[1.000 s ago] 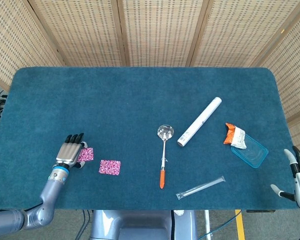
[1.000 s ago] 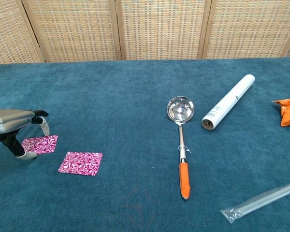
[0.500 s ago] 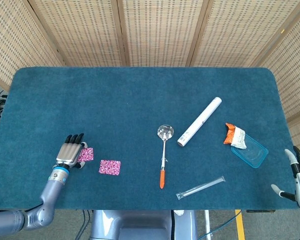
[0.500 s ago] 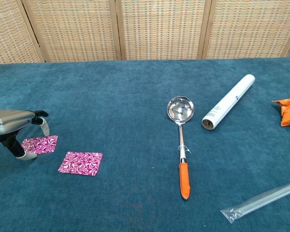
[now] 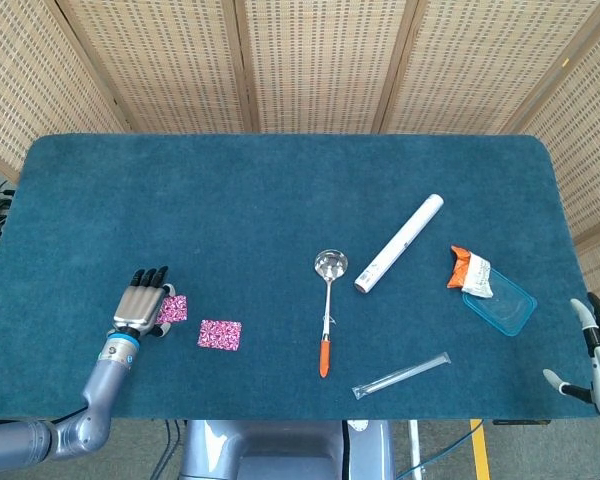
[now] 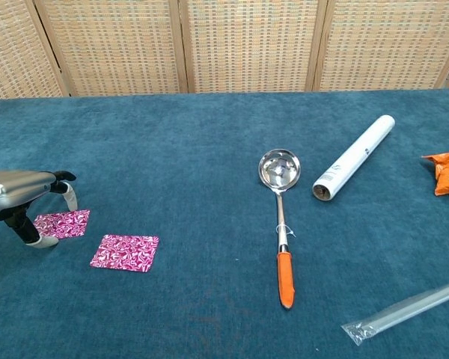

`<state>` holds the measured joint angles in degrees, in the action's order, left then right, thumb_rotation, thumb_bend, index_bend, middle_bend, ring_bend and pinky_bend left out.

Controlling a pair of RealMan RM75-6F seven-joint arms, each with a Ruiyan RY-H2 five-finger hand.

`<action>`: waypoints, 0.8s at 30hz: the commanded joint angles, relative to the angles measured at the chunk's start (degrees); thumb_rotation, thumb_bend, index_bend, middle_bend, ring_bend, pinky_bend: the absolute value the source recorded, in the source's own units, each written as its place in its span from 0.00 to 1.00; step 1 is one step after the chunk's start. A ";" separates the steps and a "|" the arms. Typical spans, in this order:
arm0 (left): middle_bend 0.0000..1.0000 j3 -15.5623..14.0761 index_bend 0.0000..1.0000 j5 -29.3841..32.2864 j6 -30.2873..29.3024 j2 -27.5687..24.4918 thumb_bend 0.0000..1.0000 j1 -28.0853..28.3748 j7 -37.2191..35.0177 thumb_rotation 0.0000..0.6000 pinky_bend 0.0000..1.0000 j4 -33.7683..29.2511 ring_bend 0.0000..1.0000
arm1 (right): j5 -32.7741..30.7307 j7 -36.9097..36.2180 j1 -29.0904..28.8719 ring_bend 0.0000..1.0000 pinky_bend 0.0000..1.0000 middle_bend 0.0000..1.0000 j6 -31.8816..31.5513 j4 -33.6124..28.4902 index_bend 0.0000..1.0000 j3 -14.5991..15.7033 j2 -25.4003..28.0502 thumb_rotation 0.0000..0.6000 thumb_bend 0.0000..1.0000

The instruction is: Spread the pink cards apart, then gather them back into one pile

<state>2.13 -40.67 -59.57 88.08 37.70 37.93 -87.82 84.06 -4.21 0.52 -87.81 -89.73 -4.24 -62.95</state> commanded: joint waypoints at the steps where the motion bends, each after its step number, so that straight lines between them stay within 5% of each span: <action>1: 0.00 0.02 0.35 -0.01 -0.03 0.06 0.32 -0.03 -0.03 0.94 0.00 0.00 0.00 | 0.00 -0.02 0.02 0.00 0.00 0.01 0.00 0.02 0.05 0.01 0.00 1.00 0.00; 24: 0.00 0.39 0.36 -6.09 0.51 -3.24 0.33 -0.29 -4.12 0.94 0.00 -5.30 0.00 | 0.16 -0.74 0.05 0.00 0.00 0.01 -0.15 0.51 0.05 -0.08 -0.06 1.00 0.00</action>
<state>2.66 -45.86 -59.04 85.35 37.40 34.20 -92.35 84.22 -4.96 0.57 -87.95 -89.22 -4.32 -63.02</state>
